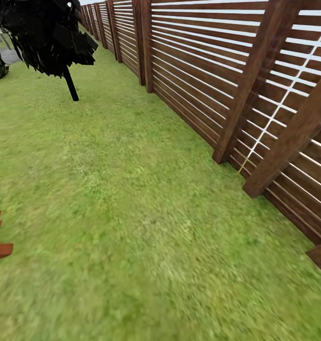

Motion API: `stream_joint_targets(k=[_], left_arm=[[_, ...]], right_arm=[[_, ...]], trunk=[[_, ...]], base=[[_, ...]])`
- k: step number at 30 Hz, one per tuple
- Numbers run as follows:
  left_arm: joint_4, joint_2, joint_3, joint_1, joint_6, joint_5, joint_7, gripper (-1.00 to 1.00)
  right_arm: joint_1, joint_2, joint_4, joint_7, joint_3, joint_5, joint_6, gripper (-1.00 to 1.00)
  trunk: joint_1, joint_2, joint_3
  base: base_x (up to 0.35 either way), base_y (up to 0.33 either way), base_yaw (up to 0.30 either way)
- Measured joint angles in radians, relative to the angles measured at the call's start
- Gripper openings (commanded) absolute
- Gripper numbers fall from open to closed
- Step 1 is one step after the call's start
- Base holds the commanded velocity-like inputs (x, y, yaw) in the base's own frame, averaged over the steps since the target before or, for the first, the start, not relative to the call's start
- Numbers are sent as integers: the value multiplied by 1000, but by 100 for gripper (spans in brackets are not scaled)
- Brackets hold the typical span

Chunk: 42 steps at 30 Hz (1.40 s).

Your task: Take the three Easter eggs out of the wicker basket on the lawn in the garden, then place them on the lawn next to a single tree (choose any tree) so that all three eggs are next to the same tree and none are left in the basket.

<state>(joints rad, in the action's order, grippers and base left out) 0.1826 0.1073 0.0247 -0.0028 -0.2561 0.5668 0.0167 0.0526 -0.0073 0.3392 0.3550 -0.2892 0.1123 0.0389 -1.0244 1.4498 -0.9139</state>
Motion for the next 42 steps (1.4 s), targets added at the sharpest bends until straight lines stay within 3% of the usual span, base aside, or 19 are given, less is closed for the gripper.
stream_joint_targets(k=[42], left_arm=[[0, 0, 0, 0, 0, 0, 0, 100]], right_arm=[[0, 0, 0, 0, 0, 0, 0, 100]], trunk=[[0, 0, -50]], base=[[343, 0, 168]])
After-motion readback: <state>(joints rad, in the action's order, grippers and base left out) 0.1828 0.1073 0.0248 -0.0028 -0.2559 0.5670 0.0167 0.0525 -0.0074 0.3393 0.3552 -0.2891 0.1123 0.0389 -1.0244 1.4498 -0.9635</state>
